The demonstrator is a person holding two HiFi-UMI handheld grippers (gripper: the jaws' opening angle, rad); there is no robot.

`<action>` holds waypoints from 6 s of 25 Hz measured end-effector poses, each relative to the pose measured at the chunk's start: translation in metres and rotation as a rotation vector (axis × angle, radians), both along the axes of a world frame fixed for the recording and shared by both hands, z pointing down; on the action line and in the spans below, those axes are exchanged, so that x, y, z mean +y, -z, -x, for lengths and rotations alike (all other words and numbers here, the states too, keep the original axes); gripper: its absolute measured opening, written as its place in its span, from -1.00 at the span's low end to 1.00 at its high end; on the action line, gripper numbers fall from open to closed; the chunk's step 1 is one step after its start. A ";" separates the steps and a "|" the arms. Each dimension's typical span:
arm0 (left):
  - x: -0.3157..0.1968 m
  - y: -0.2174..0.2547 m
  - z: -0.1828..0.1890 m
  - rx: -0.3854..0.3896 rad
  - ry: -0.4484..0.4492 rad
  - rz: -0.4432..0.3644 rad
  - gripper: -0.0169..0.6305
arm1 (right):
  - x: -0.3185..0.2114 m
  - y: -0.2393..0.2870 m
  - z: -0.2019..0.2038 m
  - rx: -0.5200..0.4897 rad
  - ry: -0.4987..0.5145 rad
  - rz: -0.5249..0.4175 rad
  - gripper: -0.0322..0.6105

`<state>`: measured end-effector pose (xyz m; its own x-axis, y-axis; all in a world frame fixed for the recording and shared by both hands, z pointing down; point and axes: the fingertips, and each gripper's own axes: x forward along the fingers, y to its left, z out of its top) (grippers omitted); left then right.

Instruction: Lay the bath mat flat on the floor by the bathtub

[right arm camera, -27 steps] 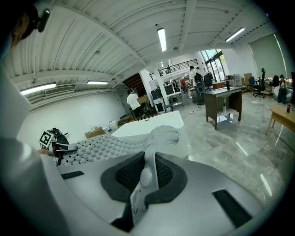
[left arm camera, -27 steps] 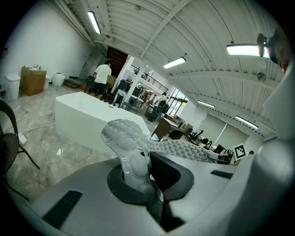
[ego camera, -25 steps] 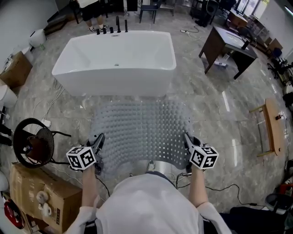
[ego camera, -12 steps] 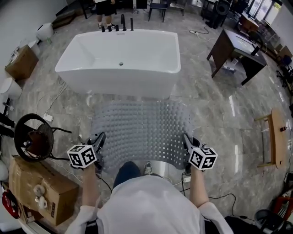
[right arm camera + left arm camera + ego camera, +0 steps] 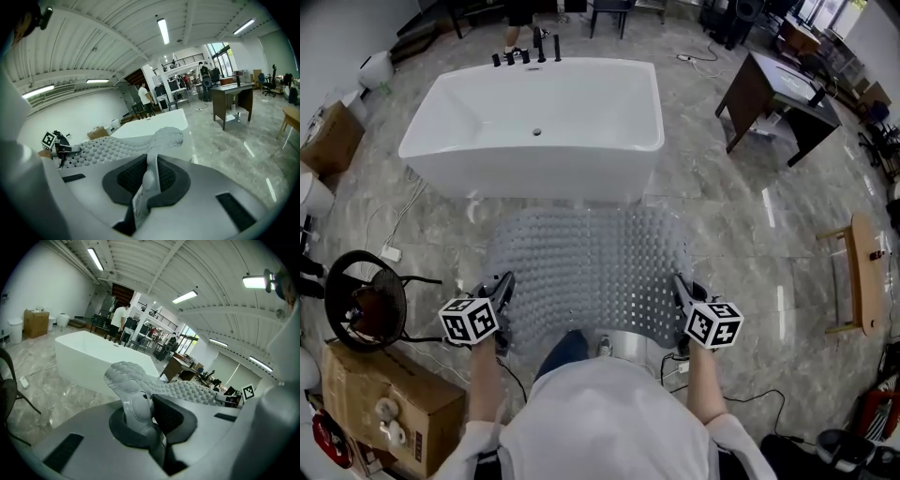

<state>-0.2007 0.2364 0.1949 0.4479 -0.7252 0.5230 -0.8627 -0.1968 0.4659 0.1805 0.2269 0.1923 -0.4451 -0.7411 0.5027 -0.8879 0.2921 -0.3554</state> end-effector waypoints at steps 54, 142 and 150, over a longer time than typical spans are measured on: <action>-0.270 -0.111 -0.005 -0.110 -0.050 0.040 -0.82 | -0.255 -0.111 -0.021 0.134 -0.108 0.118 -0.79; -0.380 -0.676 -0.004 -0.486 -0.098 0.258 -0.82 | -0.371 -0.689 -0.043 0.388 -0.022 0.346 -0.79; -0.388 -0.712 -0.011 -0.503 -0.129 0.259 -0.82 | -0.373 -0.724 -0.048 0.405 -0.033 0.360 -0.79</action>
<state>-0.1893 -0.1521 0.9070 0.1749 -0.5016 0.8472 -0.9671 -0.2491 0.0522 0.2285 -0.1466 0.9160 -0.1429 -0.5008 0.8537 -0.9812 0.1849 -0.0558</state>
